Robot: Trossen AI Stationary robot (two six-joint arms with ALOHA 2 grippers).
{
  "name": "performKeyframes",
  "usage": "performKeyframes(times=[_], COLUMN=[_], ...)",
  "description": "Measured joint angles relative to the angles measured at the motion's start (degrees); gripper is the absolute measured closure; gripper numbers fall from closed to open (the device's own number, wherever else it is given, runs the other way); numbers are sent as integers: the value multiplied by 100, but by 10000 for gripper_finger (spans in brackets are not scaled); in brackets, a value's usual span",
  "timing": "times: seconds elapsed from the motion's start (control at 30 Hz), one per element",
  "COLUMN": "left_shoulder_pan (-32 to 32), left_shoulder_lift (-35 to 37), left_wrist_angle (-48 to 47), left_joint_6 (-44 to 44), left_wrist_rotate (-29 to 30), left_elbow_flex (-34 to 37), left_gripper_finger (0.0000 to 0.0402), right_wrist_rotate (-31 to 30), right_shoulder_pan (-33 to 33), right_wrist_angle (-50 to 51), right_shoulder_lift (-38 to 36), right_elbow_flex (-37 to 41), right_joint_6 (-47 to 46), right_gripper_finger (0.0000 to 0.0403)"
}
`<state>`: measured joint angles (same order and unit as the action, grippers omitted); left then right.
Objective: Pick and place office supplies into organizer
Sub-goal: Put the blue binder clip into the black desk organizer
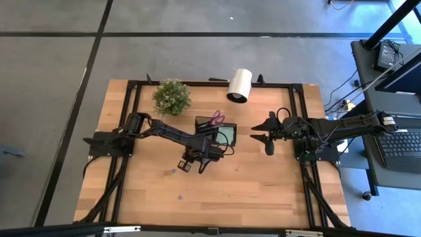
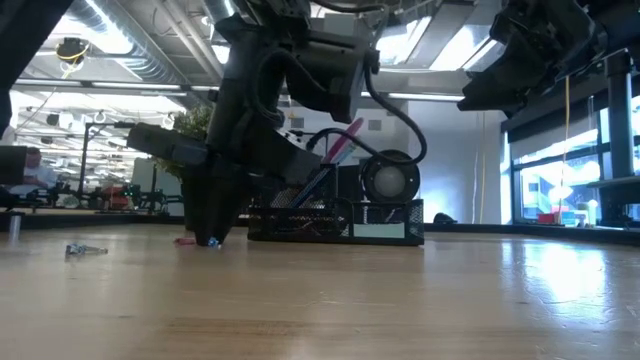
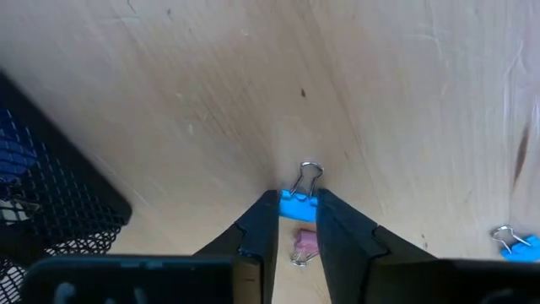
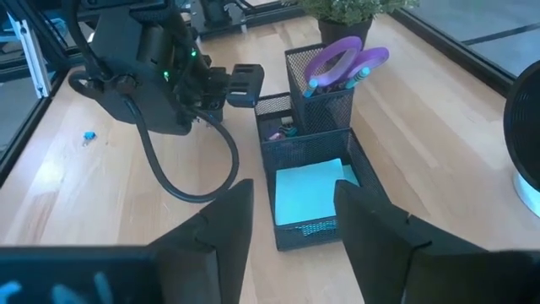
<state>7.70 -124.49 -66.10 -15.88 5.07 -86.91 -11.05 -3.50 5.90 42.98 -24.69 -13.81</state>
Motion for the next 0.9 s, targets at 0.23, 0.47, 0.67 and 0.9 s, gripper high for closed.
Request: performKeyframes(times=[0.23, 0.47, 0.67, 0.9], left_shoulder_pan=[82, 91, -9, -243], left_shoulder_lift=[0, 313, 943, 1236], left_wrist_angle=[15, -88, 187, 1132], left_joint_6=[22, 493, 1020, 1824], left_wrist_rotate=[64, -89, -19, 537], left_elbow_flex=[2, 43, 21, 13], left_gripper_finger=[343, 344, 345, 345], right_wrist_rotate=[0, 2, 0, 2], right_shoulder_pan=[0, 0, 2, 0], right_wrist_angle=[-1, -5, -5, -10], right_shoulder_lift=[2, 0, 0, 0], right_elbow_flex=[0, -1, 1, 0], right_joint_6=[69, 66, 71, 69], right_gripper_finger=[232, 232, 232, 232])
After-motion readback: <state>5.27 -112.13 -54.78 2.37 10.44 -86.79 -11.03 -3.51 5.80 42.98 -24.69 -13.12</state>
